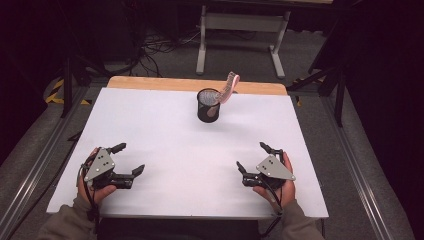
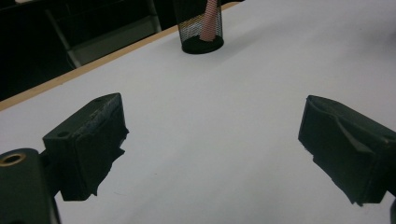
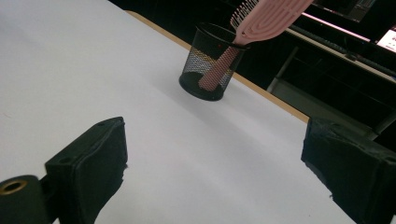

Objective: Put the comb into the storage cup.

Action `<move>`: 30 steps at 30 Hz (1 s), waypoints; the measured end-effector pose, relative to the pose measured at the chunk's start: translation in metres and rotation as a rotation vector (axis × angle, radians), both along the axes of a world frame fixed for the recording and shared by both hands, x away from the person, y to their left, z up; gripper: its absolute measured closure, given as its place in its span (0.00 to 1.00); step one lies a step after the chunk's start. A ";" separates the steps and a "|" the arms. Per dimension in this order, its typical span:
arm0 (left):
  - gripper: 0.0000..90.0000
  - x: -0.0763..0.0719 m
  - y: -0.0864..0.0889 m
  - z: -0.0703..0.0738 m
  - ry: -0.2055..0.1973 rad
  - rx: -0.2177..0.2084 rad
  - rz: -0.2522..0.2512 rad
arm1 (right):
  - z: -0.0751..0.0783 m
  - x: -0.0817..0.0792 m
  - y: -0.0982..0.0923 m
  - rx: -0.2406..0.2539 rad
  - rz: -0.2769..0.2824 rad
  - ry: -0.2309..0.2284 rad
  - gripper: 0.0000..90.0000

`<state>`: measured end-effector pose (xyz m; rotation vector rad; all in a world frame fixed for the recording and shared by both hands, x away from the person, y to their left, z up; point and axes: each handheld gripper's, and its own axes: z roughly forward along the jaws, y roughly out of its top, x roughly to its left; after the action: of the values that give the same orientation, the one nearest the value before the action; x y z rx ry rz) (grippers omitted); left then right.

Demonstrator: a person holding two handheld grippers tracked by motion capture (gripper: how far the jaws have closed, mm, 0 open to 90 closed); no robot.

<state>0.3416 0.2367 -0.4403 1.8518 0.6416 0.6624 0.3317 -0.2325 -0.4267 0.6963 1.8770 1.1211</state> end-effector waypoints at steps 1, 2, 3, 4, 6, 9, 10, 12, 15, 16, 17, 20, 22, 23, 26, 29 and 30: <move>0.09 0.000 0.000 0.000 0.000 -0.004 0.000 | -0.001 -0.001 -0.002 0.007 -0.003 -0.009 0.09; 0.09 0.000 0.000 0.000 -0.002 -0.003 0.000 | -0.003 -0.002 -0.004 0.014 -0.006 -0.012 0.09; 0.09 0.000 0.000 0.001 -0.005 -0.002 0.000 | -0.005 -0.002 -0.007 0.022 -0.013 -0.008 0.09; 0.09 0.000 0.001 0.000 -0.001 -0.003 0.001 | -0.006 -0.002 -0.009 0.025 -0.014 -0.006 0.09; 0.09 0.001 0.001 0.000 0.002 0.001 0.000 | -0.009 -0.003 -0.014 0.026 -0.028 0.002 0.09; 0.09 0.002 0.000 0.000 0.004 -0.005 0.000 | -0.013 -0.003 -0.020 0.035 -0.037 0.016 0.08; 0.09 0.002 0.001 0.000 0.002 -0.003 0.001 | -0.014 -0.003 -0.022 0.034 -0.043 0.018 0.07; 0.09 0.002 0.001 -0.001 0.003 -0.004 0.000 | -0.016 -0.004 -0.026 0.038 -0.049 0.024 0.06; 0.09 0.003 0.002 0.000 0.006 -0.007 0.007 | -0.019 -0.005 -0.031 0.052 -0.046 0.041 0.04; 0.09 0.003 0.002 0.000 0.006 -0.007 0.007 | -0.019 -0.005 -0.031 0.052 -0.046 0.041 0.04; 0.09 0.002 0.002 0.001 -0.003 -0.003 0.010 | -0.021 -0.006 -0.032 0.051 -0.045 0.040 0.04; 0.09 0.001 0.003 0.000 0.002 0.000 0.016 | -0.020 -0.006 -0.033 0.065 -0.043 0.034 0.04; 0.09 0.001 0.004 -0.001 0.005 0.002 0.018 | -0.020 -0.005 -0.033 0.084 -0.038 0.037 0.04; 0.09 0.000 0.004 0.000 0.005 0.002 0.019 | -0.020 -0.005 -0.033 0.085 -0.038 0.037 0.04; 0.09 -0.001 0.002 0.001 -0.001 0.001 0.019 | -0.020 -0.004 -0.032 0.081 -0.034 0.037 0.04; 0.09 0.000 -0.001 0.000 -0.004 0.011 0.010 | -0.021 -0.004 -0.033 0.085 -0.034 0.044 0.05; 0.09 0.000 -0.001 -0.001 -0.001 0.017 0.009 | -0.020 -0.004 -0.032 0.088 -0.035 0.046 0.05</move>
<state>0.3411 0.2353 -0.4408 1.8649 0.6452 0.6766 0.3280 -0.2650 -0.4471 0.8074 1.8552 1.1803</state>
